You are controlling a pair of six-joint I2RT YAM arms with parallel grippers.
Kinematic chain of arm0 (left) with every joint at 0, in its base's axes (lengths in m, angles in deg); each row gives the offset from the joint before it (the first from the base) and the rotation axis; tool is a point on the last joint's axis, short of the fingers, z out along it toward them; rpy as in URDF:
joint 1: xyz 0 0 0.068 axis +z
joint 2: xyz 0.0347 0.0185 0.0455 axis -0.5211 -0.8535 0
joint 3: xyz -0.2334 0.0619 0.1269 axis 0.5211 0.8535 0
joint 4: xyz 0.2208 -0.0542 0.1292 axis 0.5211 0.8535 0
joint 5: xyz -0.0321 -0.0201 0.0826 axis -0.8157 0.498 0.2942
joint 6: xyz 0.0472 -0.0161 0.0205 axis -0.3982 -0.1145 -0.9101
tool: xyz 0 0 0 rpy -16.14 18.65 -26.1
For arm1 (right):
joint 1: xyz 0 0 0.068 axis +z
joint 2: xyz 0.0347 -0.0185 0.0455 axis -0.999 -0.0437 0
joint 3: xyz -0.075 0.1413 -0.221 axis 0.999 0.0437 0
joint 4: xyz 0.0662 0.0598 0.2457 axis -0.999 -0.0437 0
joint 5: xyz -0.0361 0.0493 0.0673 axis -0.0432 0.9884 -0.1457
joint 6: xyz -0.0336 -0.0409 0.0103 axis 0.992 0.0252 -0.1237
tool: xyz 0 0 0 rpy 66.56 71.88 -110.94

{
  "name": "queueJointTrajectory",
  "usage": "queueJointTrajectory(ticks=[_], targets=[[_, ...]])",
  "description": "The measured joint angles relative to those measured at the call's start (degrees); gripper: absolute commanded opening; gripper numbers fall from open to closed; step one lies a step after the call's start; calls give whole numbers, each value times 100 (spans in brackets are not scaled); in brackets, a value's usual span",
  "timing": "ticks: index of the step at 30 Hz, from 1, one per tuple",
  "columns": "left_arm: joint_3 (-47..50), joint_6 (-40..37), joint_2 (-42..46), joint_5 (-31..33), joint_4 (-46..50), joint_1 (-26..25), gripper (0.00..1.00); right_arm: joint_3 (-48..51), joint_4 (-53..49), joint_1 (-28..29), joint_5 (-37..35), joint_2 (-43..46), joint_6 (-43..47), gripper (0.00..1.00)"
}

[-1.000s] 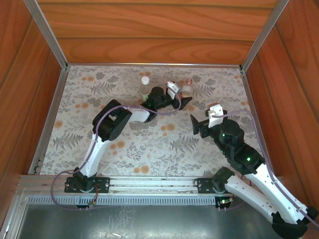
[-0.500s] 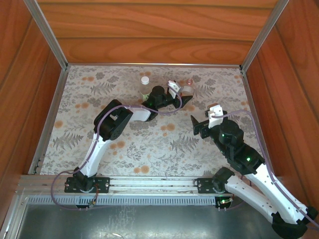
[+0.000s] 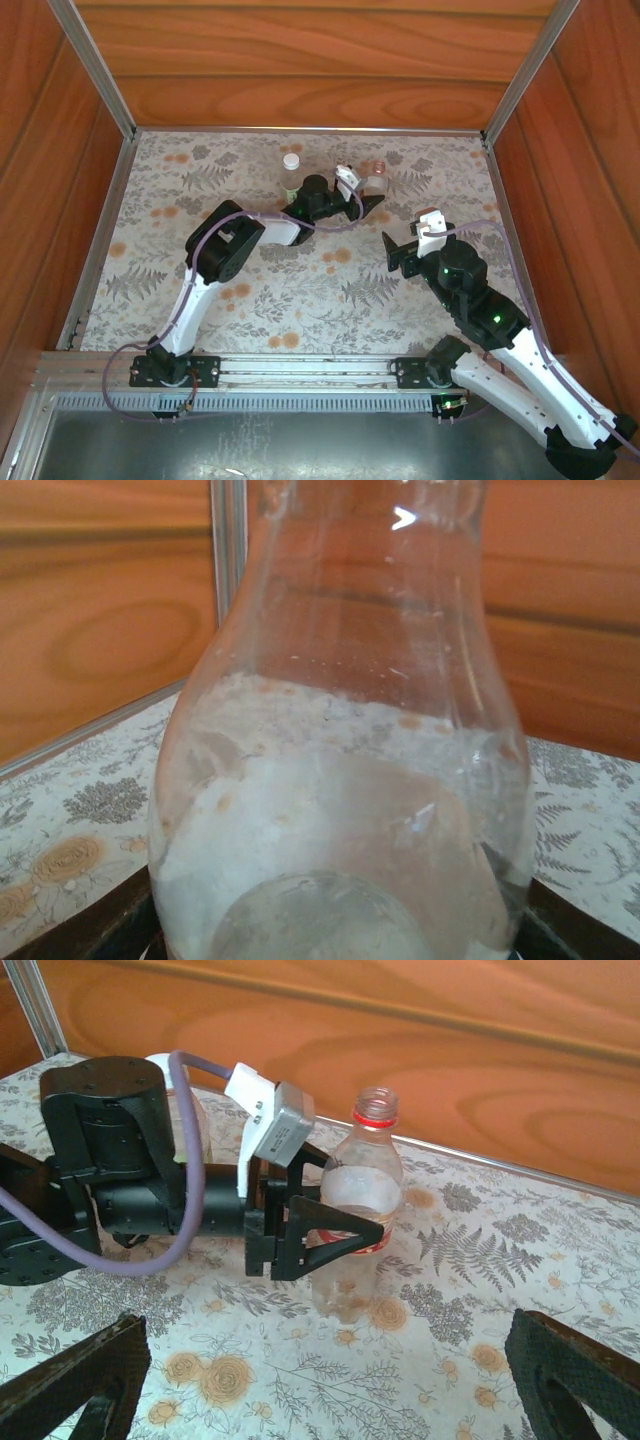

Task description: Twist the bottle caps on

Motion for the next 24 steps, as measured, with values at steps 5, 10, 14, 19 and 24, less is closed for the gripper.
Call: queueJointTrajectory(ticks=[5,10,14,19,24], targets=[[850,-138,621,-55,7,0,64,15,28,0,4,-33,-20,97],[1794,-210,1316,-63,-4,0,63,83,146,0,39,-219,-44,97],[2433,-219,1790,-28,-76,-2,62,85,275,0,107,-400,-61,97],[3261,-273,2428,59,-173,-7,62,87,455,0,205,-610,-61,97],[3995,-280,3062,175,-260,-7,61,87,699,0,420,-960,-59,97]])
